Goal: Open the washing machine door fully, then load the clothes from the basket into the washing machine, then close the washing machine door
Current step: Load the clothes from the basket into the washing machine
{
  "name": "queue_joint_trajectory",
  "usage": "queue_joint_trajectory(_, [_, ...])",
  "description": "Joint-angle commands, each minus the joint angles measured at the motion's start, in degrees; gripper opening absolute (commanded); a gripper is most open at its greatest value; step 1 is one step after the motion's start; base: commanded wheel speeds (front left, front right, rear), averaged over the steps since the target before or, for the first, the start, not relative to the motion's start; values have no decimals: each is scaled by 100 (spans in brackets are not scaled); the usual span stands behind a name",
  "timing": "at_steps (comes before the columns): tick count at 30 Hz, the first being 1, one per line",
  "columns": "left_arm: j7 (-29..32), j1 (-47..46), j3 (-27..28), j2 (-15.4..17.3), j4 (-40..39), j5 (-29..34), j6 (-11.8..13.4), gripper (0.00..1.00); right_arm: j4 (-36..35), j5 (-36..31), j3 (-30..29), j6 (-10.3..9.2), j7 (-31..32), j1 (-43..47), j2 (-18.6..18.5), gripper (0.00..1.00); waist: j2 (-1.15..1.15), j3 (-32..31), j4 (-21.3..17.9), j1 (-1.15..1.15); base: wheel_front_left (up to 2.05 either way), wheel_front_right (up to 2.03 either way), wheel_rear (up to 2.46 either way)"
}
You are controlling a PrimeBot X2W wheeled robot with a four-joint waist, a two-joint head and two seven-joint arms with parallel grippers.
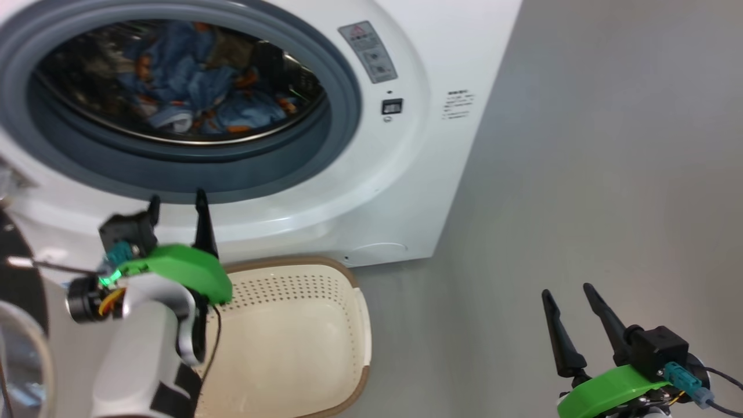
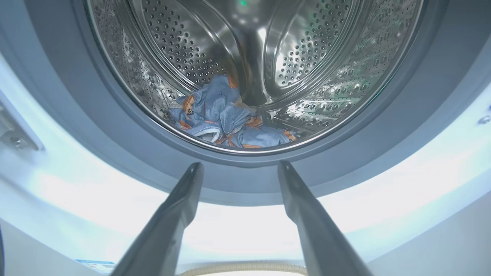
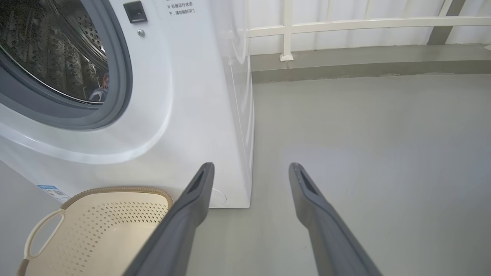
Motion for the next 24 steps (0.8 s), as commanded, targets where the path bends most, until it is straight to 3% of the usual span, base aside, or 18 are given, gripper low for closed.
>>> queue_joint_trajectory(1, [-36,97,82,125,-203,-26,-12,100,-150,-44,100,34,-28,54,-46,100,0,-195,231,1,0,0,0])
queue_joint_trajectory(6, [-36,675,-344,120,-715,-392,-1,100,-184,-69,-35,34,-28,43,-46,100,0,-295,363,1,0,0,0])
queue_joint_trajectory(13, [-36,1673,-726,119,-1656,-735,295,100,-196,-93,-122,34,-28,246,-46,100,0,-612,488,1,0,0,0])
queue_joint_trajectory(18, [-36,2316,-767,119,-2272,-604,424,100,-233,-122,-143,34,-28,414,-46,100,0,-804,569,1,0,0,0])
queue_joint_trajectory(24, [-36,3057,-499,119,-2898,-413,357,100,-300,-199,-191,34,-28,543,-46,100,0,-1039,604,1,0,0,0])
